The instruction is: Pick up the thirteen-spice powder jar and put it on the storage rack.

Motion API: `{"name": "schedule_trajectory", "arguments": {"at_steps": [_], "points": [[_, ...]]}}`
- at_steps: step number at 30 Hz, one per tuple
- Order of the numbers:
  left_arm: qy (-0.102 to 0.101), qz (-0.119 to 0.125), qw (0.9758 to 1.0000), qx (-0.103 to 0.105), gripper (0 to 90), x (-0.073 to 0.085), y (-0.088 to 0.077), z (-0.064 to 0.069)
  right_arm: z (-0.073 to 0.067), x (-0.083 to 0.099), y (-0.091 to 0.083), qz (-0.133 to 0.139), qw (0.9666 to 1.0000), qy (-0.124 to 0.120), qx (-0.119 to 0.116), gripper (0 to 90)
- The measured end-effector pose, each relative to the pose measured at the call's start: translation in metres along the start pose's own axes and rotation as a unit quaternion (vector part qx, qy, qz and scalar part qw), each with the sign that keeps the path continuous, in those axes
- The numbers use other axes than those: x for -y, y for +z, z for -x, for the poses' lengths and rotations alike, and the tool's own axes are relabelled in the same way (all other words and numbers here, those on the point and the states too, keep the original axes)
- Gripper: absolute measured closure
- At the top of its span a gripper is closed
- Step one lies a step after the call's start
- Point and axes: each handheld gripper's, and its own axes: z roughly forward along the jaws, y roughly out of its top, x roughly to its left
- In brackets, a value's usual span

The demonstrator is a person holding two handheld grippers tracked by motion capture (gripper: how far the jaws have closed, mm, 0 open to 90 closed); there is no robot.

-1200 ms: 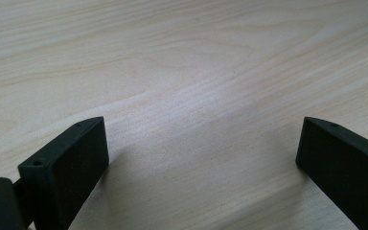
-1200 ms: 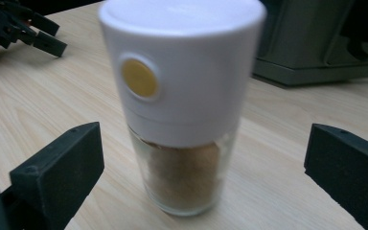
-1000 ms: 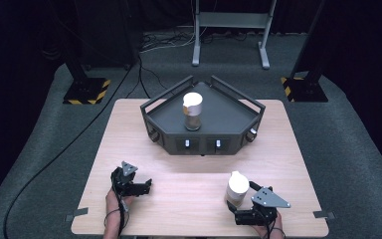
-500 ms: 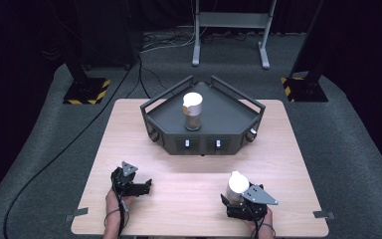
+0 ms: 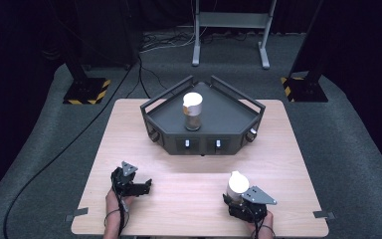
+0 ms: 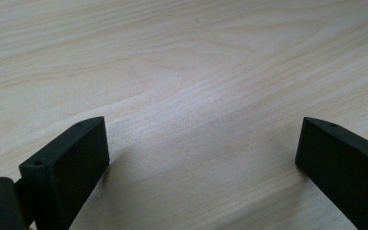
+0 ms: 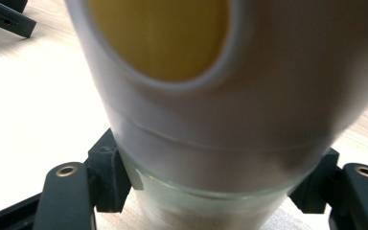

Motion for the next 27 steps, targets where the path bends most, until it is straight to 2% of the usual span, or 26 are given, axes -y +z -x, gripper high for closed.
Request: {"name": "schedule_trajectory", "arguments": {"at_steps": [6,11,14,18,22,27], "points": [[0.001,0.000,1.0000,0.000,4.3,0.000,0.000,0.000,-0.001,-0.002,-0.001,-0.003,1.0000,0.004,0.006,30.2],[0.002,0.001,1.0000,-0.002,4.4,0.000,0.000,0.001,0.001,-0.001,-0.003,0.004,0.9999,0.012,0.006,30.2],[0.002,0.001,1.0000,-0.001,4.4,0.000,0.000,0.001,0.001,-0.003,-0.005,0.004,0.9999,0.007,0.008,30.2],[0.005,0.001,1.0000,-0.003,4.5,0.000,0.000,0.002,0.002,-0.005,-0.006,0.004,0.9999,0.009,0.010,30.2],[-0.002,-0.003,1.0000,0.007,4.9,-0.001,0.001,-0.003,0.005,-0.008,-0.009,0.006,0.9999,0.011,0.011,30.2],[0.002,-0.001,1.0000,0.003,4.8,0.000,0.000,-0.001,0.009,-0.013,-0.012,0.009,0.9997,0.017,0.016,30.2]]}}
